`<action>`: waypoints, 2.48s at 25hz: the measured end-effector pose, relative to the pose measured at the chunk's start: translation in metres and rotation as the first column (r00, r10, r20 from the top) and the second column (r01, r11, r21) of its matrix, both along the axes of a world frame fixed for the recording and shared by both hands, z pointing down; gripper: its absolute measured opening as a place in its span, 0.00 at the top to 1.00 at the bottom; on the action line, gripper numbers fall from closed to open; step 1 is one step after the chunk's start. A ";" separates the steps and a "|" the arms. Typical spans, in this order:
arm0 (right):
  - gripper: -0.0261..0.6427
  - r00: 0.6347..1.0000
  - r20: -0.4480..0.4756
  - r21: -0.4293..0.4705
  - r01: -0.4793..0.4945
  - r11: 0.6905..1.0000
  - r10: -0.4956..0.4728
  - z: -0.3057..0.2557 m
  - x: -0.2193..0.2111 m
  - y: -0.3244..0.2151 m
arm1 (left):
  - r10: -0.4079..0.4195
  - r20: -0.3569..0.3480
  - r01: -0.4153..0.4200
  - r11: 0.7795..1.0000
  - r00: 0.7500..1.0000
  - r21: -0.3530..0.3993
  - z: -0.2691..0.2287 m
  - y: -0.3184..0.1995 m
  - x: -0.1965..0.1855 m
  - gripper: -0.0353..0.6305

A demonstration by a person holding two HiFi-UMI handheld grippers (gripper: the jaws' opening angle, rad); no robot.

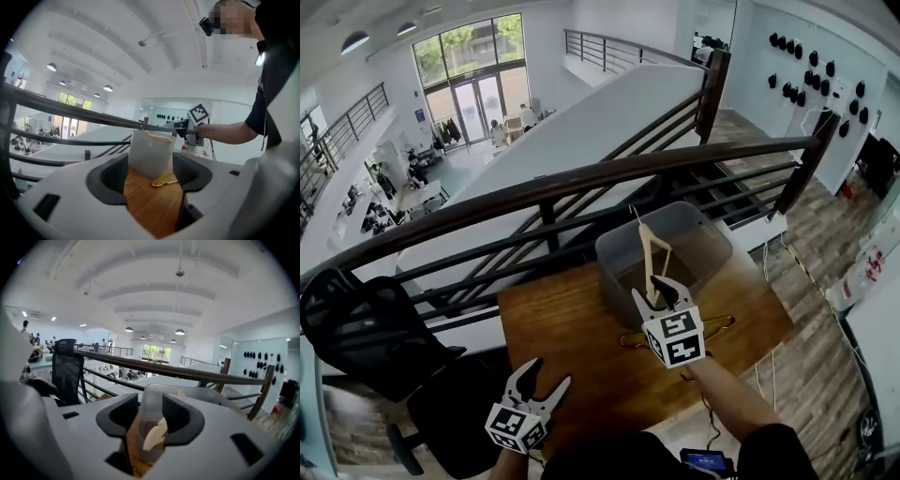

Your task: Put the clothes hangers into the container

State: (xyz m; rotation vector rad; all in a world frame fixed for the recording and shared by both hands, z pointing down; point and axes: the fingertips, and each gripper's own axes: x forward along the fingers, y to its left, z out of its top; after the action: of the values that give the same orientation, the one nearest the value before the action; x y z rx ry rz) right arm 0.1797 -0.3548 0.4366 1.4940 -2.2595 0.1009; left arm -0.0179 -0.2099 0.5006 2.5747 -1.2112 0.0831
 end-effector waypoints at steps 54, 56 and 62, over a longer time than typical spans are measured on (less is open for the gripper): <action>0.76 0.545 -0.393 -0.696 0.350 0.627 -0.741 0.305 0.176 0.142 | 0.034 0.056 -0.026 0.991 0.998 -0.134 0.045 -0.005 0.085 0.51; 0.78 0.500 -0.387 -0.719 0.363 0.593 -0.775 0.309 0.175 0.142 | 0.019 0.057 -0.011 0.990 0.998 -0.138 0.047 -0.005 0.084 0.51; 0.84 0.405 -0.312 -0.794 0.385 0.470 -0.859 0.311 0.173 0.150 | -0.012 0.060 0.020 0.989 0.998 -0.146 0.050 -0.006 0.082 0.51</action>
State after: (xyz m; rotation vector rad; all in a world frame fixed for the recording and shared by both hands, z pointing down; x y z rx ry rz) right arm 0.3523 -0.2046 0.7471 0.0778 -1.7155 0.0126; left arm 0.0642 -0.2154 0.5501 2.4511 -1.1988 0.2374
